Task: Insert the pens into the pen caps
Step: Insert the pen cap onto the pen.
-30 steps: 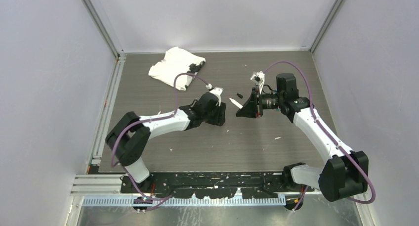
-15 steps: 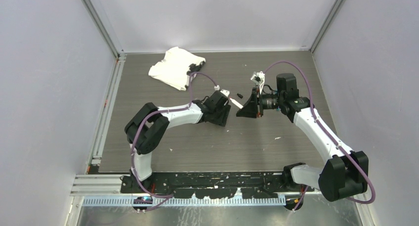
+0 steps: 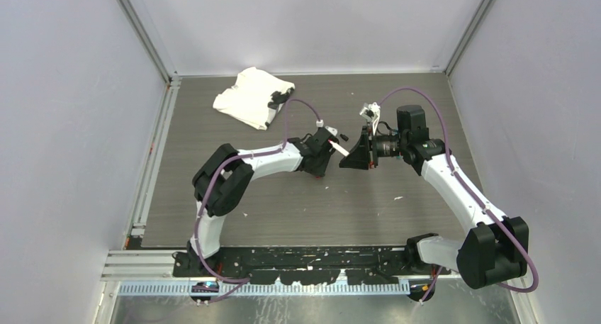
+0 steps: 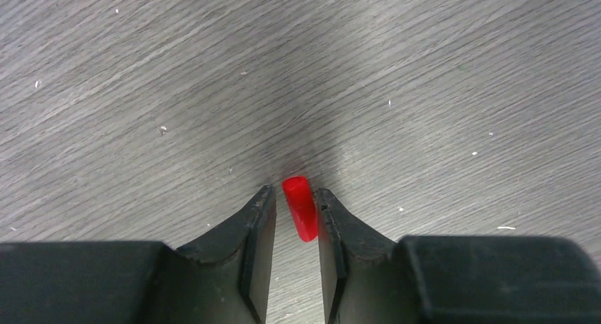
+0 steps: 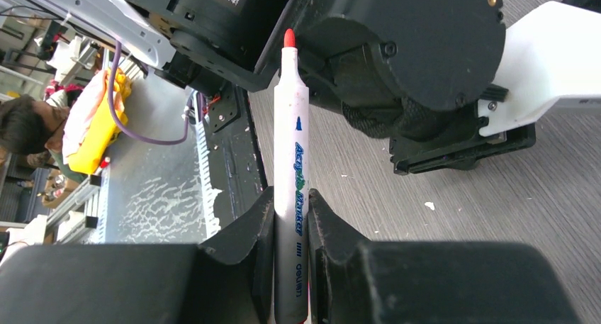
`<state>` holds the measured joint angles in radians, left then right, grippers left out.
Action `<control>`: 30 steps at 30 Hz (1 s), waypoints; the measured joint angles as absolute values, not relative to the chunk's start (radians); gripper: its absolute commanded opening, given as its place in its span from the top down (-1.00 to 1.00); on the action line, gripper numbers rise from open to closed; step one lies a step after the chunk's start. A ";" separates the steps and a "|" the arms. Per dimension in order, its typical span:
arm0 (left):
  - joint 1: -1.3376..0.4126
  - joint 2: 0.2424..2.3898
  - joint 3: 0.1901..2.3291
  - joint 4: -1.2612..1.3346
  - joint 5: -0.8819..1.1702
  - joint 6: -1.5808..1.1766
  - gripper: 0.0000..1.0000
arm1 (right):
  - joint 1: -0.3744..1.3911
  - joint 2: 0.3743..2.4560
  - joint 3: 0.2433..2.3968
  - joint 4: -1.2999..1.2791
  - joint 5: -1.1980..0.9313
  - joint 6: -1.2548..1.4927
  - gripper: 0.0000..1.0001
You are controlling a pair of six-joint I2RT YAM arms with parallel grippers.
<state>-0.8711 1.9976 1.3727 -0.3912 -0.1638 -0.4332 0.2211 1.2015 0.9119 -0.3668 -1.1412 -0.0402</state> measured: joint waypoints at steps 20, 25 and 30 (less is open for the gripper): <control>-0.897 2.014 1.396 -0.446 -0.246 -0.408 0.99 | 0.220 1.201 0.913 -0.368 -1.142 -0.044 0.98; -0.889 1.973 1.345 -0.453 -0.262 -0.392 0.99 | 0.220 1.201 0.913 -0.368 -1.142 -0.044 0.98; -0.867 1.914 1.274 -0.492 -0.266 -0.380 0.99 | 0.220 1.201 0.913 -0.368 -1.142 -0.044 0.98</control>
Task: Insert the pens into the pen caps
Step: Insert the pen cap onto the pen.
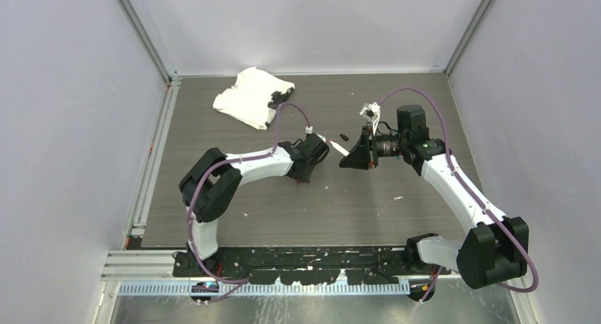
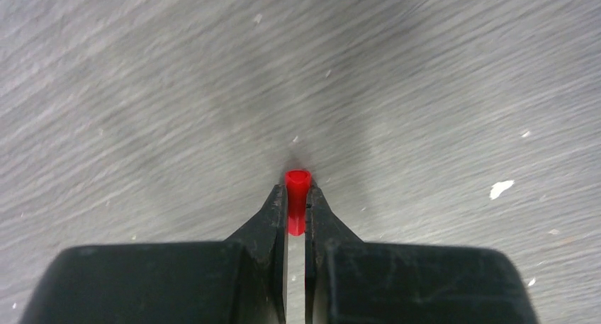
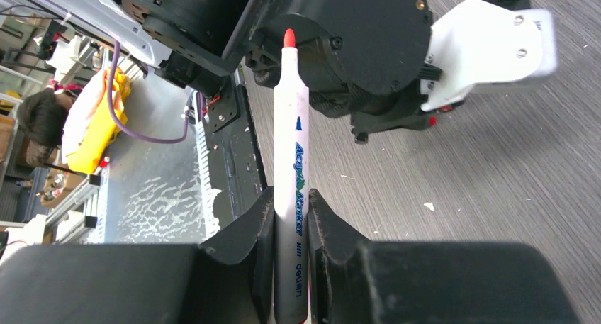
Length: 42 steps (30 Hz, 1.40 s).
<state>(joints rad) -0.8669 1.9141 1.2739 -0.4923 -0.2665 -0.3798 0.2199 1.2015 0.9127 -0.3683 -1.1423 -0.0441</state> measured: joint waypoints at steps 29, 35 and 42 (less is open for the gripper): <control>-0.835 1.819 1.161 -0.573 -0.223 -0.387 0.54 | 0.218 1.202 0.913 -0.368 -1.150 -0.044 0.98; -0.834 1.827 1.173 -0.589 -0.221 -0.388 0.53 | 0.218 1.202 0.913 -0.368 -1.150 -0.044 0.98; -0.834 1.835 1.187 -0.619 -0.221 -0.389 0.48 | 0.218 1.202 0.913 -0.368 -1.151 -0.044 0.98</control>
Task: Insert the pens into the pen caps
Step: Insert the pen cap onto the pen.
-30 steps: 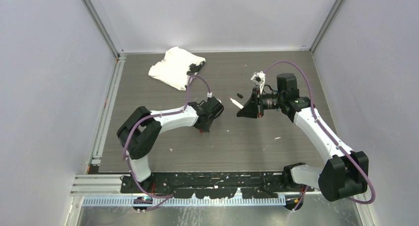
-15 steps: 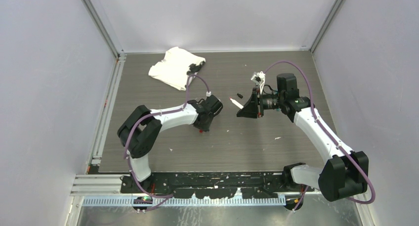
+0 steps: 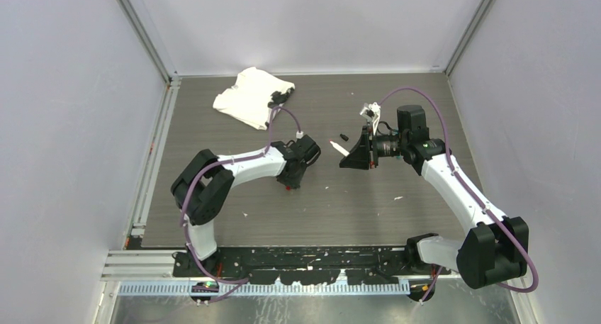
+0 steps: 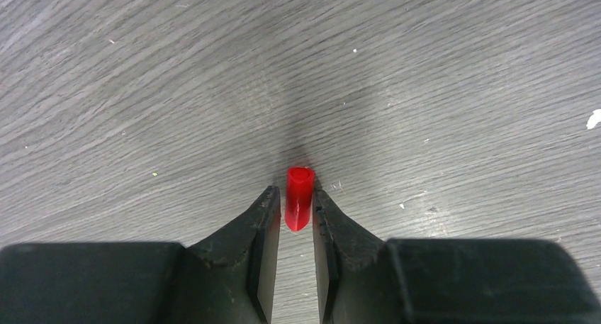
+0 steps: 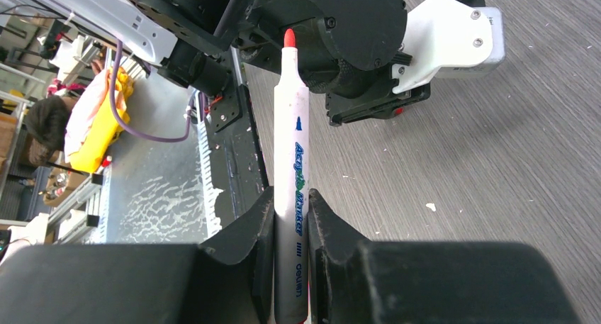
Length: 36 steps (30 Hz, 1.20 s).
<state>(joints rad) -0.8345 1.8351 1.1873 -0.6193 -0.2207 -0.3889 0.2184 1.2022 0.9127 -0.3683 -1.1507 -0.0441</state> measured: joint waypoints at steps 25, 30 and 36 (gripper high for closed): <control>-0.842 1.890 1.269 -0.750 -0.340 -0.480 0.99 | 0.213 1.202 0.913 -0.368 -1.158 -0.044 0.98; -0.854 1.845 1.257 -0.822 -0.472 -0.622 0.99 | 0.211 1.202 0.913 -0.368 -1.158 -0.045 0.98; -0.864 1.751 1.257 -0.884 -0.558 -0.777 0.99 | 0.199 1.202 0.913 -0.369 -1.158 -0.047 0.98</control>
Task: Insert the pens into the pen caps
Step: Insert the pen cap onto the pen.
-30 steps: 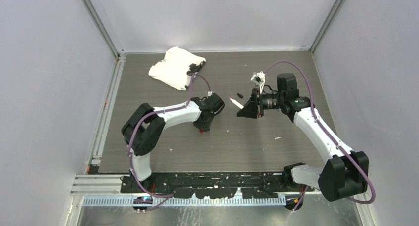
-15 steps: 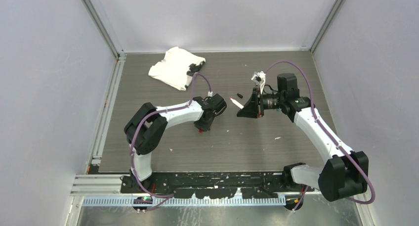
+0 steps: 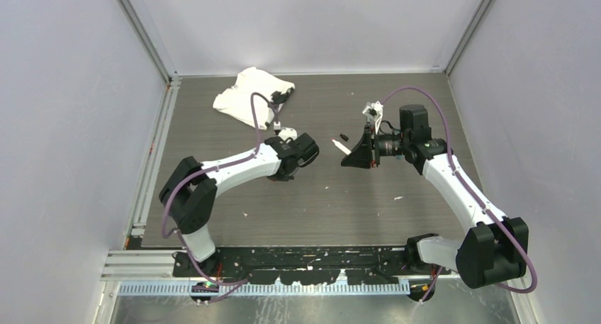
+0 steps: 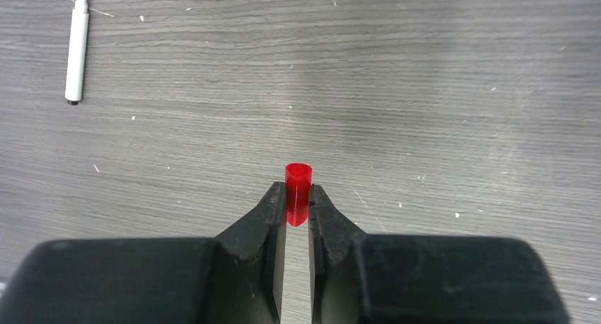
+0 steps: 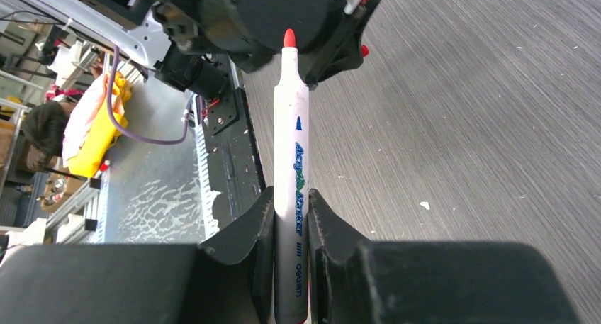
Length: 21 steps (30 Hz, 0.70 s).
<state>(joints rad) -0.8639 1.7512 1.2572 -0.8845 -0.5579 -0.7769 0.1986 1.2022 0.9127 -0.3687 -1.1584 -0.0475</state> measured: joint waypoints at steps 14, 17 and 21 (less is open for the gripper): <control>-0.864 1.425 1.085 -0.771 -0.515 -0.929 0.99 | 0.186 1.209 0.913 -0.370 -1.166 -0.051 0.98; -0.864 1.352 1.032 -0.713 -0.475 -0.940 0.99 | 0.186 1.213 0.913 -0.373 -1.169 -0.051 0.98; -0.859 1.222 0.934 -0.597 -0.400 -0.960 0.99 | 0.186 1.216 0.913 -0.375 -1.176 -0.051 0.98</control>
<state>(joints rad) -0.8585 1.2217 0.9337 -0.5972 -0.4000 -0.9604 0.1856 1.2160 0.9127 -0.3748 -1.1755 -0.0513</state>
